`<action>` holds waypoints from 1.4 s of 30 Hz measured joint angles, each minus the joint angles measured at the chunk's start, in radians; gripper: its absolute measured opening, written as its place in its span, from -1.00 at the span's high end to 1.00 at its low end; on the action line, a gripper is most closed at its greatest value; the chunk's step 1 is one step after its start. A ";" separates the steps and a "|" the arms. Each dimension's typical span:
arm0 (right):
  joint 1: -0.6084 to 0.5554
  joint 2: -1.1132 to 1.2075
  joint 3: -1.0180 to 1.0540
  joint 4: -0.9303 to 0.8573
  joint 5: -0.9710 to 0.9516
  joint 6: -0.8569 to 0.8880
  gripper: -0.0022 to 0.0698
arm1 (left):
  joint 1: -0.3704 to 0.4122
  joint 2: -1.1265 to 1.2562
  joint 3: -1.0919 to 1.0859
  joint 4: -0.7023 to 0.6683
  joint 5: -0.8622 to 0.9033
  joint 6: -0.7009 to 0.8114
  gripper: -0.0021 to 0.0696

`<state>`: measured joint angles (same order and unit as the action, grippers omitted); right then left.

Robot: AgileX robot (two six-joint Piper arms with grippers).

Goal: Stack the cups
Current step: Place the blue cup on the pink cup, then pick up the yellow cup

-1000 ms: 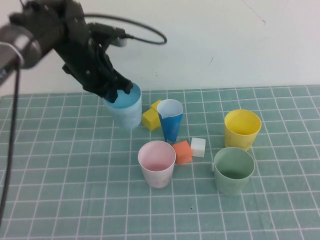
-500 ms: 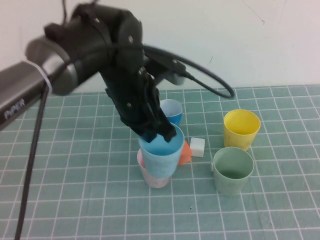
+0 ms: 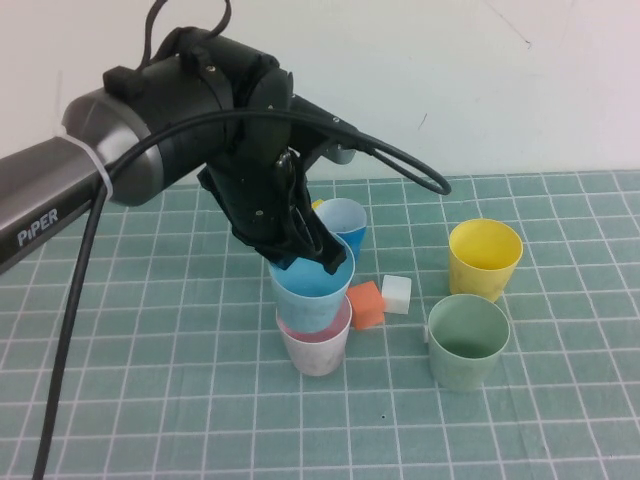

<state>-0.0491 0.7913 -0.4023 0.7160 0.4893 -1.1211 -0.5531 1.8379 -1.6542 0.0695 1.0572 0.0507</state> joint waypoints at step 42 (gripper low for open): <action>0.264 0.910 -0.944 -0.221 0.385 0.063 0.91 | 0.000 -0.980 0.694 -0.013 -0.456 -0.056 0.94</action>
<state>0.2153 1.7014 -1.3459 0.4948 0.8743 -1.0578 -0.5531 0.8575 -0.9602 0.0565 0.6016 -0.0055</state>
